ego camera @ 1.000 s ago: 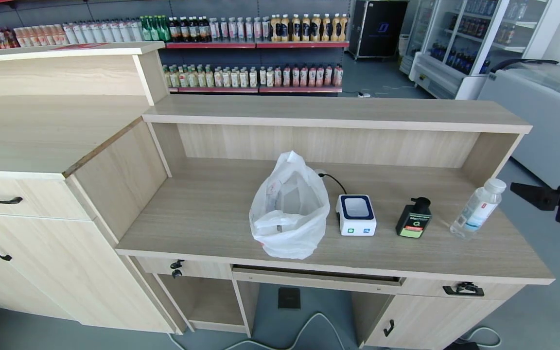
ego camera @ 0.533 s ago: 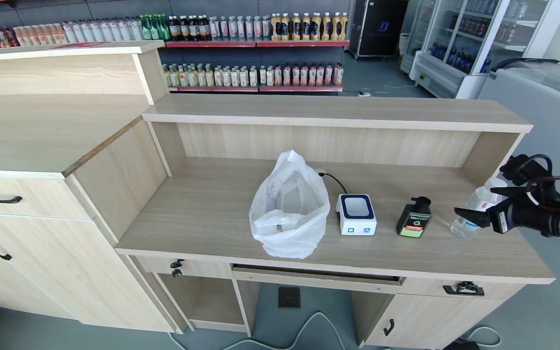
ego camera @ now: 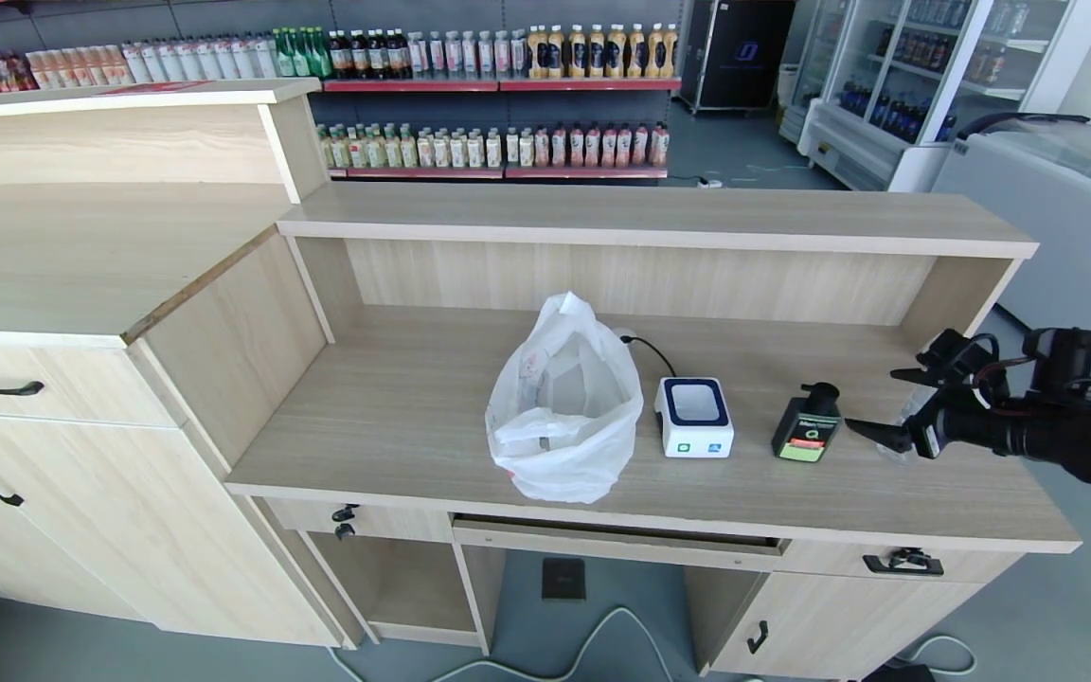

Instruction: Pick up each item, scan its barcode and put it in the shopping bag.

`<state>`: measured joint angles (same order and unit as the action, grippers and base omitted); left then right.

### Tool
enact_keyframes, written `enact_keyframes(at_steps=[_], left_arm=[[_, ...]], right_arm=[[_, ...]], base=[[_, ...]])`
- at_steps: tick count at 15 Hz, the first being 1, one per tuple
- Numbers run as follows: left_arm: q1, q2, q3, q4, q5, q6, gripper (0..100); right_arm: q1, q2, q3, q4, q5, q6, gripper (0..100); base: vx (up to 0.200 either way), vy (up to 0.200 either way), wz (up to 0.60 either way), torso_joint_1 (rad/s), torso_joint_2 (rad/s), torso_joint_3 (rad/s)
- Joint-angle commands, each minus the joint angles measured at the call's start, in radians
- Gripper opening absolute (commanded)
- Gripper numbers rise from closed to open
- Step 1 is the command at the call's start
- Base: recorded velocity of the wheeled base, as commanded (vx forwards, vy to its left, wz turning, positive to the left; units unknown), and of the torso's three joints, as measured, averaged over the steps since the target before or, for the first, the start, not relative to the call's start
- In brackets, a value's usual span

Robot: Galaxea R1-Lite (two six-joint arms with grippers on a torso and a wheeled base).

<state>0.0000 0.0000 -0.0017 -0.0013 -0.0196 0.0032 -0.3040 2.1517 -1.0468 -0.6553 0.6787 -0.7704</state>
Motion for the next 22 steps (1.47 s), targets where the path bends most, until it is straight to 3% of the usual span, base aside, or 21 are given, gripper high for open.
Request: enact_keyframes(at_steps=[1, 22], left_arm=[[0.0, 0.0, 0.0, 0.0, 0.0, 0.0, 100], [0.0, 0.0, 0.0, 0.0, 0.0, 0.0, 100]], right_arm=[[0.002, 0.074, -0.01, 0.0, 0.019, -0.035, 100], [0.16, 0.369, -0.298, -0.018, 0.064, -0.055, 100]], base=[[0.0, 0.0, 0.0, 0.0, 0.0, 0.0], [0.0, 0.0, 0.0, 0.0, 0.0, 0.0]])
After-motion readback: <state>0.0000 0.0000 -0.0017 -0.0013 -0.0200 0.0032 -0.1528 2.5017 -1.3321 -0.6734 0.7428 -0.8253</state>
